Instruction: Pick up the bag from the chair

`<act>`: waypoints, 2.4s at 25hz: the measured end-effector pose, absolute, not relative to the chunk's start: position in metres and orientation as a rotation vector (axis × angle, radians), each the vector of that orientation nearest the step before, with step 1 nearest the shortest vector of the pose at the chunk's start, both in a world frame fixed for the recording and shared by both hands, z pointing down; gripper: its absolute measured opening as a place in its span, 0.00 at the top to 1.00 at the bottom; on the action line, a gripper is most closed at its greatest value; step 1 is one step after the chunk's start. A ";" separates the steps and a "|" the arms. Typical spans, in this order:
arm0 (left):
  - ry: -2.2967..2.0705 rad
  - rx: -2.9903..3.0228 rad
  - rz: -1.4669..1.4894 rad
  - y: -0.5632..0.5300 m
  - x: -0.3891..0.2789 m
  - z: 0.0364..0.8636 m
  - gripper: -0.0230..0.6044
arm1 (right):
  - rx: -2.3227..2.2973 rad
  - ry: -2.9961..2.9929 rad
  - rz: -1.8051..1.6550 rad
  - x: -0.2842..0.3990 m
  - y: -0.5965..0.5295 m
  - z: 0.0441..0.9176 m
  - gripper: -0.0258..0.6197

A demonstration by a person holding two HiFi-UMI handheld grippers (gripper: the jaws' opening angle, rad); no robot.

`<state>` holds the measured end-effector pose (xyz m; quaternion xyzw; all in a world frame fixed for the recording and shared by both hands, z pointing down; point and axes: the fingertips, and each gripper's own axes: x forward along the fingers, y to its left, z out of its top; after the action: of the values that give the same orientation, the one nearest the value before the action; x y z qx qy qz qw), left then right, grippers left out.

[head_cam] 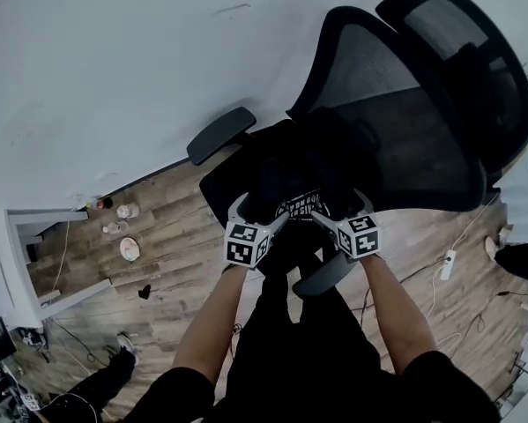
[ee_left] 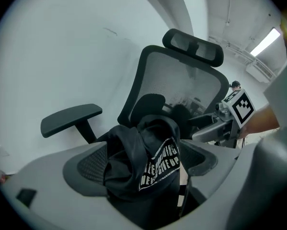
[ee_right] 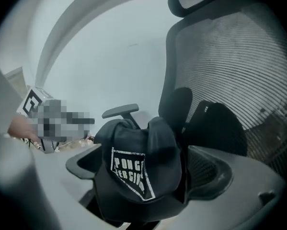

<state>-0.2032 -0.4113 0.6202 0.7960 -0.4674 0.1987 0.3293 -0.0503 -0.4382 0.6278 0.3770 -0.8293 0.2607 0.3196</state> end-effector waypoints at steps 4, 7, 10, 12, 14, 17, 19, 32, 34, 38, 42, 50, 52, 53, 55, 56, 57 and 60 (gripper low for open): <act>-1.182 2.057 0.568 -0.424 -0.200 0.643 0.22 | 0.952 -2.173 0.731 -0.051 -0.462 0.649 0.16; -1.164 2.033 0.561 -0.432 -0.199 0.655 0.22 | 0.893 -2.180 0.754 -0.056 -0.475 0.665 0.16; -1.152 1.982 0.549 -0.435 -0.199 0.670 0.22 | 0.830 -2.178 0.772 -0.061 -0.477 0.679 0.16; -1.145 1.958 0.539 -0.439 -0.198 0.679 0.22 | 0.799 -2.177 0.784 -0.065 -0.478 0.688 0.16; -1.128 1.950 0.541 -0.442 -0.195 0.687 0.23 | 0.773 -2.173 0.789 -0.068 -0.479 0.695 0.16; -1.111 1.948 0.540 -0.449 -0.189 0.695 0.23 | 0.734 -2.165 0.793 -0.071 -0.481 0.706 0.16; -1.097 1.951 0.546 -0.452 -0.185 0.699 0.23 | 0.706 -2.164 0.793 -0.072 -0.482 0.711 0.16; -1.144 1.975 0.601 -0.453 -0.176 0.702 0.69 | 0.643 -2.163 0.739 -0.067 -0.481 0.717 0.66; -1.141 1.979 0.588 -0.452 -0.175 0.700 0.74 | 0.646 -2.166 0.737 -0.067 -0.479 0.716 0.71; -1.133 2.011 0.565 -0.450 -0.169 0.689 0.81 | 0.656 -2.178 0.699 -0.068 -0.476 0.707 0.81; -1.151 2.062 0.545 -0.451 -0.167 0.670 0.87 | 0.684 -2.212 0.657 -0.070 -0.475 0.692 0.86; -1.171 2.184 0.514 -0.438 -0.163 0.613 0.89 | 0.769 -2.270 0.626 -0.071 -0.463 0.643 0.88; -1.205 2.204 0.495 -0.437 -0.166 0.595 0.89 | 0.795 -2.300 0.606 -0.074 -0.465 0.624 0.88; -1.222 2.219 0.488 -0.437 -0.167 0.583 0.89 | 0.810 -2.317 0.593 -0.075 -0.467 0.613 0.88; -1.259 2.257 0.472 -0.437 -0.168 0.555 0.89 | 0.837 -2.354 0.567 -0.077 -0.468 0.585 0.88; -1.278 2.278 0.462 -0.437 -0.168 0.539 0.89 | 0.848 -2.377 0.553 -0.077 -0.468 0.569 0.88; -1.297 2.301 0.452 -0.437 -0.169 0.522 0.89 | 0.858 -2.400 0.539 -0.078 -0.469 0.553 0.88; -1.354 2.388 0.427 -0.447 -0.173 0.471 0.89 | 0.890 -2.470 0.482 -0.083 -0.479 0.504 0.88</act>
<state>-0.1728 -0.4469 0.4710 0.8453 -0.4795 0.1510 0.1808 -0.0826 -0.4787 0.5041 0.3242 -0.8997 0.1757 0.2337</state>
